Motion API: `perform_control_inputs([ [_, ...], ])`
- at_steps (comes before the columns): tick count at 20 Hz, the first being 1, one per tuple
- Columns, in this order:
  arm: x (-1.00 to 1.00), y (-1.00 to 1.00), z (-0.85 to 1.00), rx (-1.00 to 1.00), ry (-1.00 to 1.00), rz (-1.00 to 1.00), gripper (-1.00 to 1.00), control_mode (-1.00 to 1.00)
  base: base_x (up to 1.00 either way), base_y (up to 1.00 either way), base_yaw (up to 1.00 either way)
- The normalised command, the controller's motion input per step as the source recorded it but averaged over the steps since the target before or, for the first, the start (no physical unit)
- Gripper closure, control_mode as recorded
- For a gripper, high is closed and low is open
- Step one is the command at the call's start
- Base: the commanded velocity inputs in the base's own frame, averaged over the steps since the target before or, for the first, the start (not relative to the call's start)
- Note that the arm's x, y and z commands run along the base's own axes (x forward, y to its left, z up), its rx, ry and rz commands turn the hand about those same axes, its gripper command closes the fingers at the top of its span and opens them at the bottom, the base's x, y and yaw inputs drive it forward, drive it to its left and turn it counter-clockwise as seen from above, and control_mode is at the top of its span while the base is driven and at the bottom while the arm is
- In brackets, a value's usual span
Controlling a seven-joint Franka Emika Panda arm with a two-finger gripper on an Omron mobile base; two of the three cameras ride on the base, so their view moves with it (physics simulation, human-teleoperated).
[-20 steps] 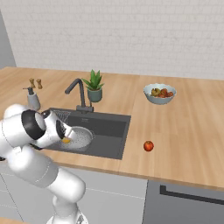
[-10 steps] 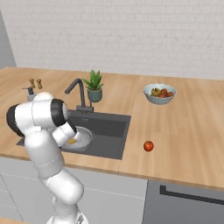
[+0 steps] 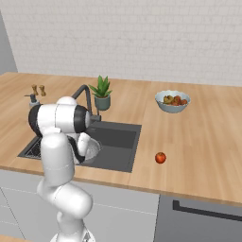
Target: Put the colander in the sink, put the mango, apple, mango in the colander, and turn on the sink faucet and pour water over the colander.
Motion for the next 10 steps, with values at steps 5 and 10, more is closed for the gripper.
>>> perform_control_inputs([
  [5, 0.00, 0.00, 0.02, 0.00, -0.07, 0.00, -1.00, -1.00, 0.00, 0.00, 0.00],
  [10, 0.00, 0.00, 0.33, 0.00, -0.08, 0.00, -1.00, -1.00, 0.00, 0.00, 0.00],
])
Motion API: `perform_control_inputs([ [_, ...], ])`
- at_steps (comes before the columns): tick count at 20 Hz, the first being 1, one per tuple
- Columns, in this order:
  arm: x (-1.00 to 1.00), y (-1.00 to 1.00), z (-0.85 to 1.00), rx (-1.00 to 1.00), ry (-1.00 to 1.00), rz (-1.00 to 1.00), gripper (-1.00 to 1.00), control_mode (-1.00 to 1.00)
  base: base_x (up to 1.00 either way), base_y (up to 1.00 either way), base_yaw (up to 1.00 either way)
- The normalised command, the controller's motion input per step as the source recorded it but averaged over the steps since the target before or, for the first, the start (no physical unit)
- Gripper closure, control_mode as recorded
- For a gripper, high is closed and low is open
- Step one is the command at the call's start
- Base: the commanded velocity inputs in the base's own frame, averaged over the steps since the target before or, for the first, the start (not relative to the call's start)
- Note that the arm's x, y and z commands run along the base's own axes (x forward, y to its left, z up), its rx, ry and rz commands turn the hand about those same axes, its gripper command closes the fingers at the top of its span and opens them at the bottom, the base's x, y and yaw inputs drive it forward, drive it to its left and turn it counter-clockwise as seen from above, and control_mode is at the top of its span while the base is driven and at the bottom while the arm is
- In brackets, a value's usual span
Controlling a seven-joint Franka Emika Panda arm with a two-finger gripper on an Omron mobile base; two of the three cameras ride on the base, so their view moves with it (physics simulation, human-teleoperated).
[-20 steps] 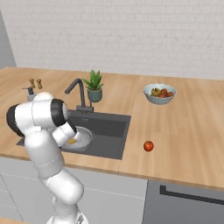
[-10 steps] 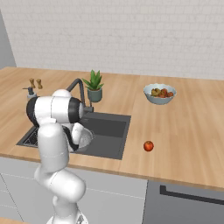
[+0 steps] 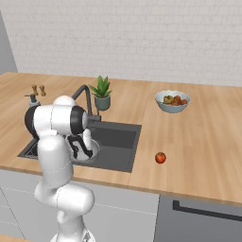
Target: Put the colander in the sink, put the mango, apple, mango in the colander, and turn on the sink faucet and pour water over the colander.
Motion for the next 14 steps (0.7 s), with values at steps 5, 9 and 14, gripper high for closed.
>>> perform_control_inputs([
  [5, -0.04, 0.00, 0.80, 0.00, -0.08, 0.00, -1.00, -1.00, 0.00, 0.00, 0.00],
  [9, -0.26, 0.06, 0.77, 0.00, -0.06, 0.00, -1.00, -1.00, 0.00, 0.00, 0.00],
  [14, -0.34, 0.30, 0.80, 0.00, -0.03, 0.00, -1.00, -1.00, 0.00, 0.00, 0.00],
])
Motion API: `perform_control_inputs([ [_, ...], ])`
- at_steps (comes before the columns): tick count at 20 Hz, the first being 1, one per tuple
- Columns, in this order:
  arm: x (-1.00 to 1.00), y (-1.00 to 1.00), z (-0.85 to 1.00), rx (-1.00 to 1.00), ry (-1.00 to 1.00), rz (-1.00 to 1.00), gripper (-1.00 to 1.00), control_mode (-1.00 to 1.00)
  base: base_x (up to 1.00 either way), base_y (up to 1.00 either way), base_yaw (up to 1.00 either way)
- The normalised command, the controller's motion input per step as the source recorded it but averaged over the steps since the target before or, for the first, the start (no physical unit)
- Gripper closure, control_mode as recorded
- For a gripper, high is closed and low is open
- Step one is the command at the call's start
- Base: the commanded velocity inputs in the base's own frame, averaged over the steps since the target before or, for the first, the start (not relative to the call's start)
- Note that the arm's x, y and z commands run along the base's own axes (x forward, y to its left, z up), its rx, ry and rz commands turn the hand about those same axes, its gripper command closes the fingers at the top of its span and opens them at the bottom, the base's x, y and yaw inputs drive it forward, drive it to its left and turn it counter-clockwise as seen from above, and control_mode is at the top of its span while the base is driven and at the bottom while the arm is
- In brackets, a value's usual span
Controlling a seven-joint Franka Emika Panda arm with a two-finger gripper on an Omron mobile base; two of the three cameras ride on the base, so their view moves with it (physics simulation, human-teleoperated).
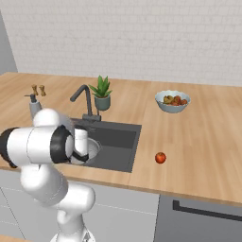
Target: Put the colander in the sink, put the mango, apple, mango in the colander, and turn on the sink faucet and pour water over the colander.
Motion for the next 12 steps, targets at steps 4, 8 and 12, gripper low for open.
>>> perform_control_inputs([
  [4, -0.07, 0.58, 1.00, 0.00, 0.00, 0.01, -1.00, -1.00, 0.00, 0.00, 0.00],
  [8, 0.00, 0.65, 1.00, 0.00, 0.00, 0.05, -1.00, -1.00, 0.00, 0.00, 0.00],
  [12, 0.00, 0.71, 1.00, 0.00, 0.09, 0.08, -1.00, -1.00, 0.00, 0.00, 0.00],
])
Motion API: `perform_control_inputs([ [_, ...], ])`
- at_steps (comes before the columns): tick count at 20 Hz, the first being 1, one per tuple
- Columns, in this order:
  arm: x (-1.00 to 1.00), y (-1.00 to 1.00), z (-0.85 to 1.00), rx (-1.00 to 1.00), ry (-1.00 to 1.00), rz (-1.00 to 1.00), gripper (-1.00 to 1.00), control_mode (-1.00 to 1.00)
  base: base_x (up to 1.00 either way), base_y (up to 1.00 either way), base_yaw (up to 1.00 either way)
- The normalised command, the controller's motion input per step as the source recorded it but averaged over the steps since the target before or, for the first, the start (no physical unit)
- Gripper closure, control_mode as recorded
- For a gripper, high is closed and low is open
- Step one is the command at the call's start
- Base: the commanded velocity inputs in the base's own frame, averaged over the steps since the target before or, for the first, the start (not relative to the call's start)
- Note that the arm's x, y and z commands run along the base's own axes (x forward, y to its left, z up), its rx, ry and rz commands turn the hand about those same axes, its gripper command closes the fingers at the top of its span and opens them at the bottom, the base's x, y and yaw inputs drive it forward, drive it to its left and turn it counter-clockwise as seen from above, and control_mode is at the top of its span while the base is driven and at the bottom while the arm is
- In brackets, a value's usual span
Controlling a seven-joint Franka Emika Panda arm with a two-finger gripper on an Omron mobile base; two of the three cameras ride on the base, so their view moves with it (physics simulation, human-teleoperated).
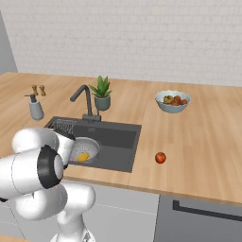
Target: Put the colander in the sink, put the mango, apple, mango in the colander, and turn on the sink faucet and pour water over the colander.
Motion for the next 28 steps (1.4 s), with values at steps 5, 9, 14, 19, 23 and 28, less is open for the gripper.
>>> perform_control_inputs([
  [5, 0.00, 0.73, 1.00, 0.00, 0.19, 0.08, -1.00, -1.00, 0.00, 0.00, 0.00],
  [9, 0.00, 0.81, 1.00, -0.03, 0.22, 0.07, -1.00, -1.00, 0.00, 0.00, 0.00],
  [14, 0.00, 0.83, 1.00, -0.07, 0.20, 0.07, -1.00, -1.00, 0.00, 0.00, 0.00],
  [19, 0.00, 0.82, 1.00, -0.15, 0.17, 0.07, -1.00, -1.00, 0.00, 0.00, 0.00],
  [23, 0.00, 0.89, 0.97, -0.28, 0.13, 0.05, -1.00, -1.00, 0.00, 0.00, 0.00],
  [28, 0.00, 0.96, 0.31, -0.43, 0.12, 0.00, -1.00, -1.00, 0.00, 0.00, 0.00],
])
